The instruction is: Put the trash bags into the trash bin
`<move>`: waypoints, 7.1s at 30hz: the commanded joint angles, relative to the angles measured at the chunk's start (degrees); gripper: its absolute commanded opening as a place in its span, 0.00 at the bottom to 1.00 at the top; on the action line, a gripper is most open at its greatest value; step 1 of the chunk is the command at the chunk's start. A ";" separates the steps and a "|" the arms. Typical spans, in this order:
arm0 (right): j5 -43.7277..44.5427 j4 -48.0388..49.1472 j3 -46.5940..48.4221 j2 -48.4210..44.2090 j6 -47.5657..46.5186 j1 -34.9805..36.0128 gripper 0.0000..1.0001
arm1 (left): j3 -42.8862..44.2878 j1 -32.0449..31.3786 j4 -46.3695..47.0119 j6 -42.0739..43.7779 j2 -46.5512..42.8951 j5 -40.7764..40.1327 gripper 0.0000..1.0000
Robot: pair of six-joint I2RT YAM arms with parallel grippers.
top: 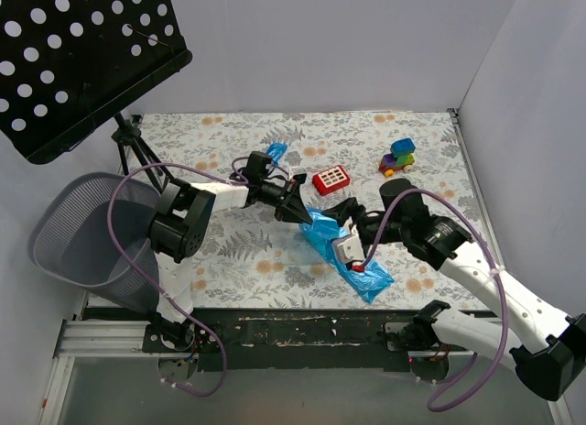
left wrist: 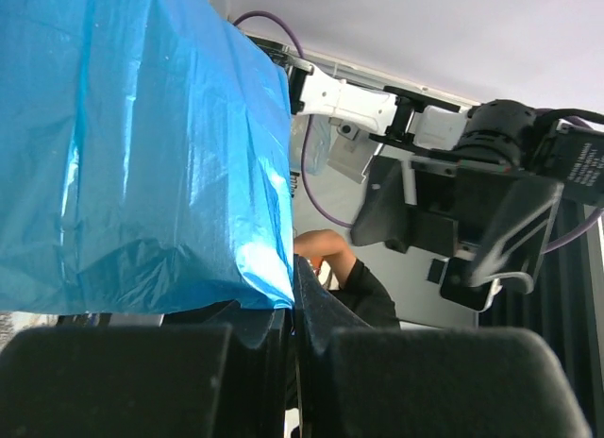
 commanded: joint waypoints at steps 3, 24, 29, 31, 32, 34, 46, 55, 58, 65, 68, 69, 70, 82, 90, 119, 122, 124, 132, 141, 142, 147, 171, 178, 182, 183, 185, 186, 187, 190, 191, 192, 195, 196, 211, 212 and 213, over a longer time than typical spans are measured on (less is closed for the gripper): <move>-1.13 2.95 -0.26 0.56 9.61 2.13 0.78 | 3.05 -0.04 8.86 -9.30 -6.05 18.12 0.00; 18.91 32.93 -17.67 -0.50 22.56 2.92 0.53 | 2.53 0.31 9.04 -12.02 -7.11 18.30 0.00; 19.63 32.51 -16.36 0.12 22.29 2.92 0.14 | 2.70 0.57 8.95 -12.11 -7.11 18.38 0.00; 18.14 31.36 -15.92 -0.41 23.08 2.92 0.01 | 2.88 0.66 8.95 -12.11 -6.93 18.30 0.00; 17.43 30.66 -15.48 -0.76 23.61 2.92 0.01 | 2.70 0.57 8.87 -12.11 -6.85 18.38 0.00; 16.81 28.21 -13.73 -1.02 25.01 2.92 0.01 | 2.44 0.66 10.96 -13.42 -6.76 18.03 0.15; 9.09 -3.51 8.94 2.48 33.28 -4.89 0.01 | 12.32 4.26 -14.81 19.36 -12.21 0.67 0.49; 0.38 -18.83 23.19 11.27 28.45 -12.46 0.01 | 8.55 1.19 -20.45 70.91 -31.32 -35.66 0.71; -0.33 -18.04 26.17 13.38 29.76 -12.63 0.01 | 0.16 -0.04 -11.89 80.23 -40.92 -36.90 0.79; -1.12 -14.87 31.45 17.25 35.13 -12.55 0.01 | 7.18 -7.06 -13.80 83.59 -38.84 -39.36 0.70; -1.12 -15.14 33.39 18.40 35.47 -12.55 0.01 | 7.89 -10.58 -15.74 87.20 -37.61 -41.20 0.68; -0.95 -15.40 34.09 18.75 35.65 -12.55 0.01 | 7.97 -11.28 -15.74 87.38 -37.52 -41.47 0.68; -0.94 -15.92 34.62 19.27 35.74 -12.63 0.01 | 8.15 -11.64 -15.66 87.12 -37.17 -41.90 0.68; -0.33 -14.61 32.60 19.54 36.53 -12.55 0.01 | 11.75 -12.70 -15.66 82.81 -35.23 -44.98 0.60; -0.59 -13.91 31.99 19.63 36.88 -12.55 0.01 | 13.16 -12.79 -15.92 81.76 -32.95 -44.02 0.25; 0.99 -11.45 27.24 17.08 44.88 -12.63 0.07 | 10.43 -13.31 -15.83 85.10 -34.62 -47.62 0.00; 0.55 -11.27 26.45 16.56 44.88 -12.63 0.01 | 10.44 -13.49 -15.66 85.36 -34.71 -47.88 0.00; -0.50 -11.18 26.36 16.64 45.49 -12.55 0.01 | 10.00 -14.19 -15.74 88.33 -34.88 -48.15 0.00; -12.72 -4.59 29.00 22.35 62.36 -12.55 0.01 | 1.83 -21.22 -5.92 117.76 -37.25 -54.47 0.00; -11.13 -5.02 26.01 22.01 62.99 -15.62 0.01 | -2.31 -21.49 -0.28 120.08 -40.51 -56.67 0.00; -12.79 -5.64 25.75 21.57 62.99 -15.45 0.01 | -2.57 -21.57 1.64 120.08 -40.16 -57.81 0.00; -17.55 -7.05 25.57 19.54 62.63 -14.04 0.01 | -3.89 -21.57 4.30 118.41 -38.05 -59.75 0.00; -17.29 -6.08 27.15 21.56 63.25 -19.04 0.01 | -4.24 -22.01 4.03 117.97 -37.08 -58.70 0.00; -17.29 -6.08 18.82 19.46 63.25 -19.14 0.01 | -4.24 -22.01 7.90 119.54 -38.66 -59.31 0.00; -7.44 -1.86 19.15 17.70 66.15 -17.21 0.01 | -4.15 -22.01 8.43 119.20 -37.00 -60.19 0.00; -8.67 -2.13 20.29 17.78 66.06 -17.03 0.01 | -4.50 -22.01 8.25 119.28 -36.64 -60.19 0.00; -9.21 -1.96 23.36 18.13 66.33 -17.03 0.01 | -4.94 -22.01 7.64 119.02 -36.03 -60.02 0.00; -8.86 -2.13 25.11 18.75 66.07 -17.12 0.01 | -4.95 -22.01 7.11 118.59 -35.94 -59.84 0.00; -8.33 -2.56 26.87 19.45 65.45 -17.12 0.01 | -4.86 -22.01 6.41 118.49 -35.94 -59.93 0.00; -6.31 -2.13 28.30 20.77 65.10 -18.43 0.01 | -4.33 -22.01 3.69 118.84 -36.37 -59.05 0.00; -6.13 -1.43 27.69 20.95 65.44 -19.22 0.01 | -3.98 -22.01 2.55 119.45 -36.38 -58.87 0.00; -6.13 -0.90 27.16 21.04 65.80 -19.66 0.01 | -3.46 -22.01 1.06 119.98 -36.29 -58.79 0.00; -6.56 -1.07 24.35 20.77 65.62 -19.84 0.01 | -3.45 -22.01 2.17 121.39 -37.08 -59.66 0.00; -6.57 -1.16 23.04 20.51 65.80 -19.49 0.01 | -3.89 -22.01 3.66 122.00 -37.34 -60.10 0.00; -7.45 0.07 26.97 21.29 67.30 -18.78 0.01 | -5.20 -22.10 4.47 124.30 -36.63 -58.26 0.00; -6.06 -0.11 27.24 21.74 66.42 -19.22 0.01 | -5.38 -22.02 4.73 123.95 -37.51 -57.82 0.00; -4.82 -0.37 26.72 21.91 65.46 -19.40 0.01 | -5.38 -22.01 5.60 123.59 -38.04 -57.64 0.00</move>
